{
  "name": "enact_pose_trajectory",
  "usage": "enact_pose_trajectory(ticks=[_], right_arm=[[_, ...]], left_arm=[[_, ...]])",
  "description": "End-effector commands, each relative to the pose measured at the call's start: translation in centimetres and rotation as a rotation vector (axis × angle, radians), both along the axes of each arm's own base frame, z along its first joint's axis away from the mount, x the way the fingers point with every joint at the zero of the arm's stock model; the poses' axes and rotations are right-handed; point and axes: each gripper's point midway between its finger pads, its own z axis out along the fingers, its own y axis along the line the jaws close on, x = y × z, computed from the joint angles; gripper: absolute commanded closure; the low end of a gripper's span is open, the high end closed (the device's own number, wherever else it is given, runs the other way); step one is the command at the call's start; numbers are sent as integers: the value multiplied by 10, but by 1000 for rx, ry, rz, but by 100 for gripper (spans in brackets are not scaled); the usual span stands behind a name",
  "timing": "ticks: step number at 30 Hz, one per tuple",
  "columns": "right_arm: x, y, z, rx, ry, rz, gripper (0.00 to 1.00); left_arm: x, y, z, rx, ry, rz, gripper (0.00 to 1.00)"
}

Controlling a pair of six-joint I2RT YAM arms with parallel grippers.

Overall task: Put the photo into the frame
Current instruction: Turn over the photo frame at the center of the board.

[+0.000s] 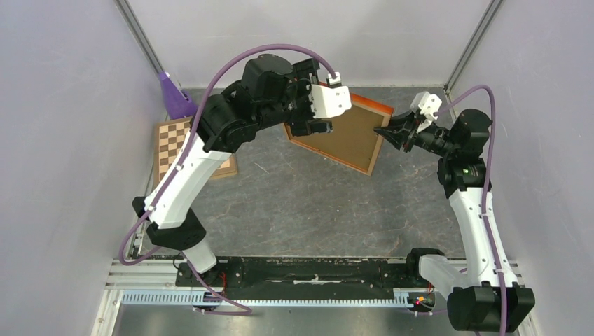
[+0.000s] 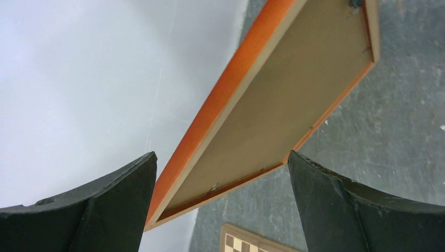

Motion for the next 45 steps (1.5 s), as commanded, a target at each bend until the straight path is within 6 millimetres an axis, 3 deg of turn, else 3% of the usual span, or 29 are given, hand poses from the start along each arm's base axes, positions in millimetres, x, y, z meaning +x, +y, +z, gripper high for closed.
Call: enact_pose_trajectory(ticks=[1,5,16,22,29,45], right_arm=[[-10,0,-7,-52,-23,12,100],[-19,1,-18,-80,-12,34,100],[-38,4,-41,-119,30,78,100],[-41,3,-50,-134,43,75,100],[-42,0,-59,-170,46,66,100],[-43,-8,-74,-228,54,27,100]], left_arm=[[-23,11,-5,73,15,-93,0],[-23,11,-17,101,26,-98,0],[-15,6,-27,157,3,-115,0],[-19,5,-55,221,73,-135,3],[-31,7,-82,269,168,-168,15],[-50,12,-98,304,254,-191,54]])
